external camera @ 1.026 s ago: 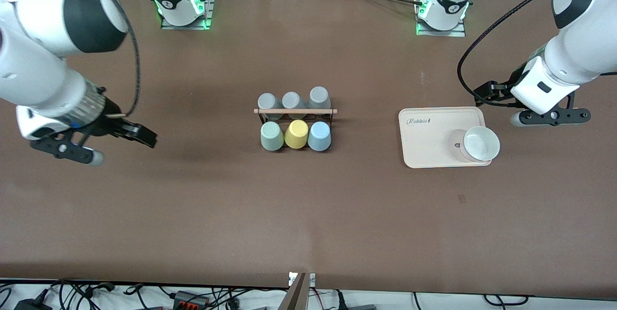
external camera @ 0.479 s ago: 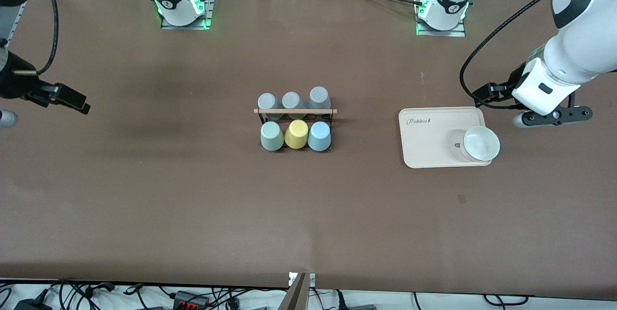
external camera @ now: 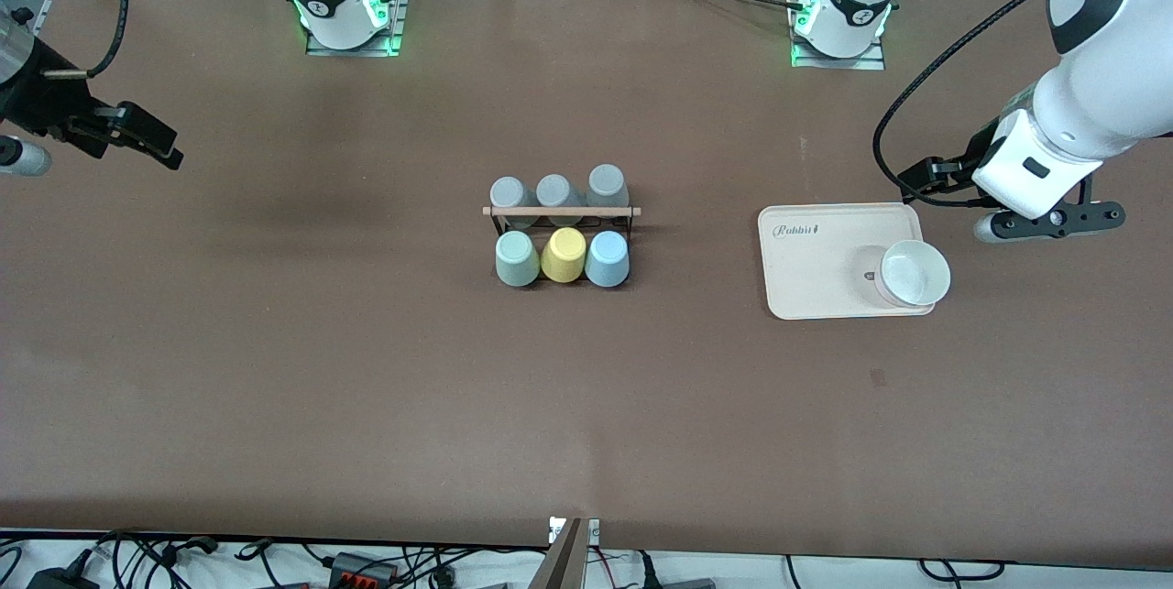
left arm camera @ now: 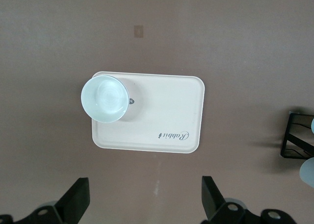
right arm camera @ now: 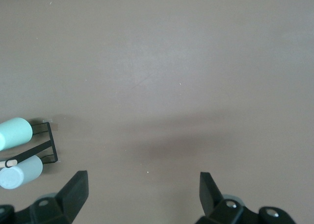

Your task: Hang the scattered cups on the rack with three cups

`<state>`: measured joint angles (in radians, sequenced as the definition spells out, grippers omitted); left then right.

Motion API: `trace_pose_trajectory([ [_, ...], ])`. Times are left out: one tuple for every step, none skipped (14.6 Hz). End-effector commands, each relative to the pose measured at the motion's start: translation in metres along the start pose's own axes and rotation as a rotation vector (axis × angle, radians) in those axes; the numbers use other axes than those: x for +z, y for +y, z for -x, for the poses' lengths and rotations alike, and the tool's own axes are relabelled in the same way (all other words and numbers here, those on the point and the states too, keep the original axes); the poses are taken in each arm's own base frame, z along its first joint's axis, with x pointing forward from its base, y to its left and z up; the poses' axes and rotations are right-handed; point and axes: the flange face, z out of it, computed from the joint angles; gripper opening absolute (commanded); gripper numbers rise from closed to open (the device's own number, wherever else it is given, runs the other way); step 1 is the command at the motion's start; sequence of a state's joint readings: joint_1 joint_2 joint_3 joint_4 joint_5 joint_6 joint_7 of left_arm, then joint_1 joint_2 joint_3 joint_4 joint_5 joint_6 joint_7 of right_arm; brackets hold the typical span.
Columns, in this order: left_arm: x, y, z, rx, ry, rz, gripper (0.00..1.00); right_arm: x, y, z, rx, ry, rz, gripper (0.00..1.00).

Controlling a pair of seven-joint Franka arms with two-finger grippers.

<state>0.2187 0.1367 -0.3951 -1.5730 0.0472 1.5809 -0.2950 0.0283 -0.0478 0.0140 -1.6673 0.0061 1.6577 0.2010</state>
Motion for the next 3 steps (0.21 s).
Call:
trace_pose_trajectory([
  [-0.0019, -0.0050, 0.0060, 0.017, 0.006, 0.011, 1.00, -0.0083, -0.0033, 0.0023, 0.027, 0.016, -0.002, 1.00],
  [-0.0019, -0.0050, 0.0060, 0.017, 0.006, 0.011, 1.00, -0.0043, -0.0034, 0.0025, 0.042, -0.010, 0.002, 1.00],
  [-0.0019, -0.0050, 0.0060, 0.017, 0.006, 0.011, 1.00, -0.0042, -0.0036, 0.0027, 0.046, -0.012, 0.000, 1.00],
])
